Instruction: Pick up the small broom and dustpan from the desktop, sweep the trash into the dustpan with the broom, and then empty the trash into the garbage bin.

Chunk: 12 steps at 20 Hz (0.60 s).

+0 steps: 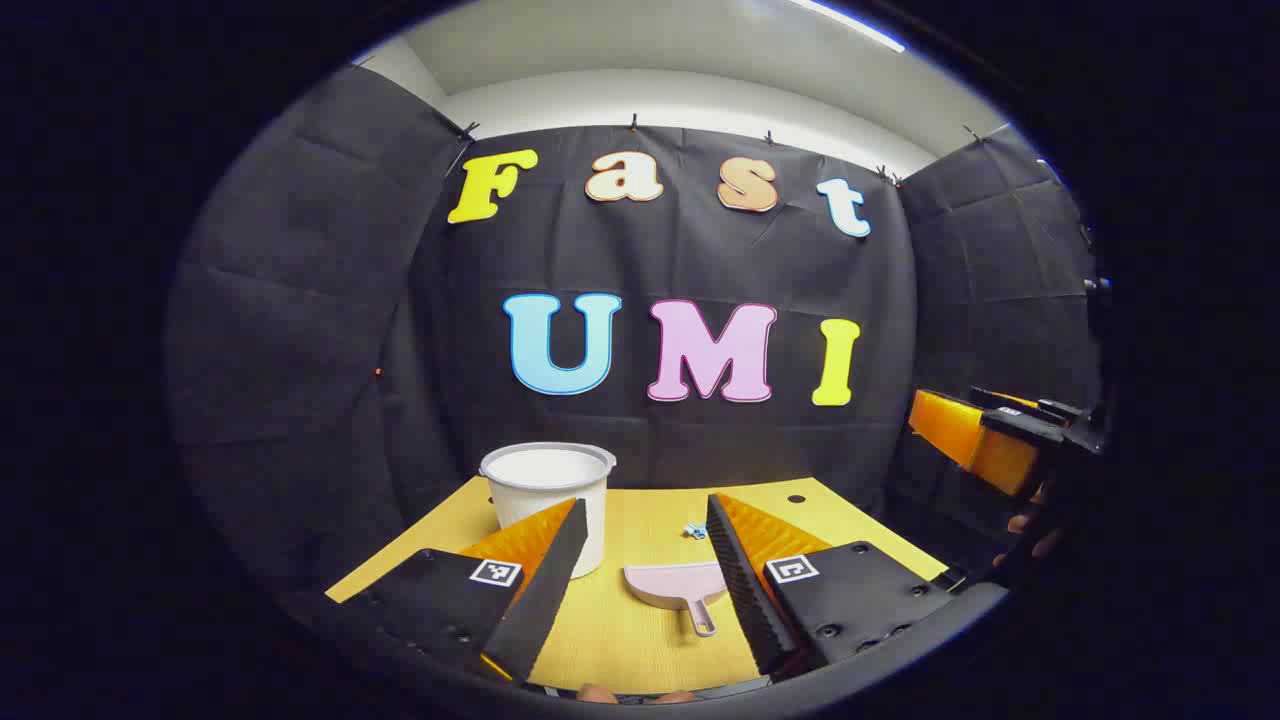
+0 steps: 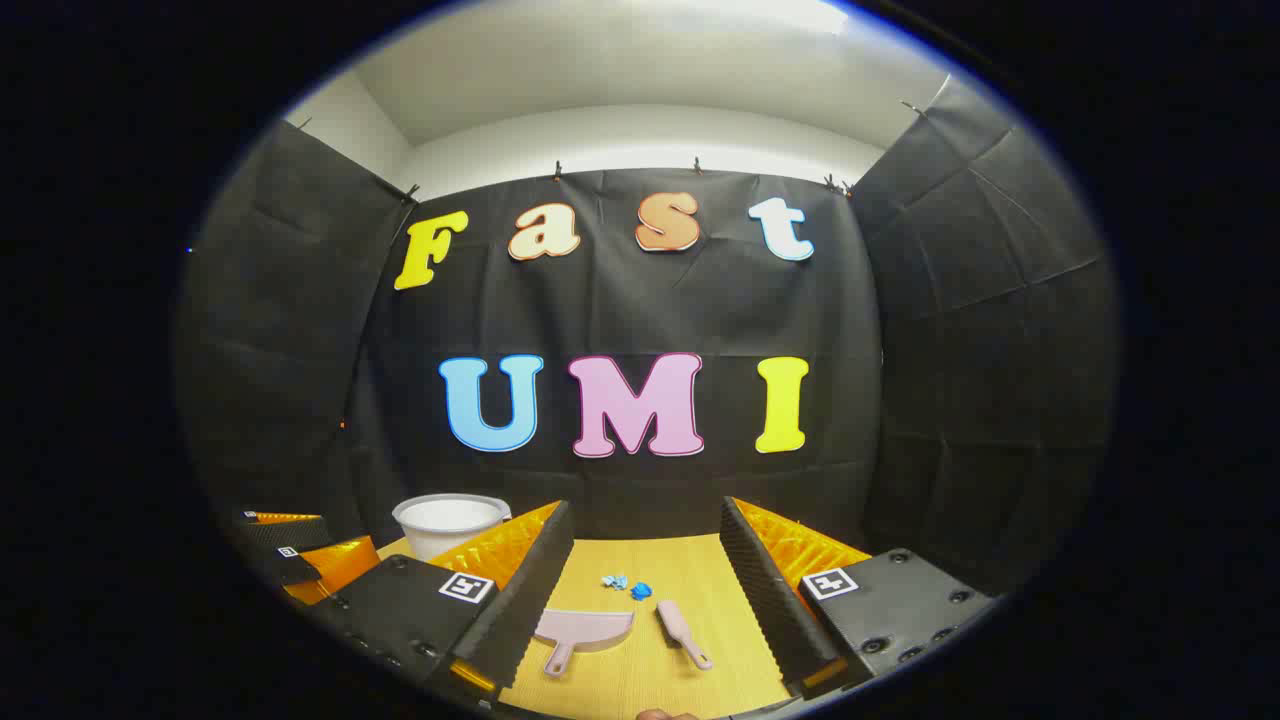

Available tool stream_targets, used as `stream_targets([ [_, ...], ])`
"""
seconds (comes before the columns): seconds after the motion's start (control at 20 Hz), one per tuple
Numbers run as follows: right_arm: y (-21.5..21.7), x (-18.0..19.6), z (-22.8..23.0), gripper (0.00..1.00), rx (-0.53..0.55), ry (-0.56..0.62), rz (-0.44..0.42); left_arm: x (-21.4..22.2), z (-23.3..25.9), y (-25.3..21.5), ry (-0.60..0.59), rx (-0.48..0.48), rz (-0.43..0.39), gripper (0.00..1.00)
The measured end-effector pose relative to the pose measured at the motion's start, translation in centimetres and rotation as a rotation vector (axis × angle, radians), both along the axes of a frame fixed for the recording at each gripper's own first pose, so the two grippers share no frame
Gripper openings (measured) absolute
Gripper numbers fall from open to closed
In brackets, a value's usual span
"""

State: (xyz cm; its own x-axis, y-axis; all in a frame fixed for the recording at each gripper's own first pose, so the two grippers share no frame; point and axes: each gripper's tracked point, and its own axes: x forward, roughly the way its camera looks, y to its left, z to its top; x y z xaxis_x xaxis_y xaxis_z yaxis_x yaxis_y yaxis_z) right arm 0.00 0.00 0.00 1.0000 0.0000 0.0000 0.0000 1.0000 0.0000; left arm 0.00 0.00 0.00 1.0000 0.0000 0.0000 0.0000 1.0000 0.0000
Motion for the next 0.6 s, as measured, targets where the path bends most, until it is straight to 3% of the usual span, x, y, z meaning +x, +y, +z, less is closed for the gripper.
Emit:
stream_targets([
  [0.6,-0.2,1.5,-1.1,0.96,-0.005,0.014,0.002,1.5,0.5,-1.7,-0.006,0.014,-0.034,0.72],
])
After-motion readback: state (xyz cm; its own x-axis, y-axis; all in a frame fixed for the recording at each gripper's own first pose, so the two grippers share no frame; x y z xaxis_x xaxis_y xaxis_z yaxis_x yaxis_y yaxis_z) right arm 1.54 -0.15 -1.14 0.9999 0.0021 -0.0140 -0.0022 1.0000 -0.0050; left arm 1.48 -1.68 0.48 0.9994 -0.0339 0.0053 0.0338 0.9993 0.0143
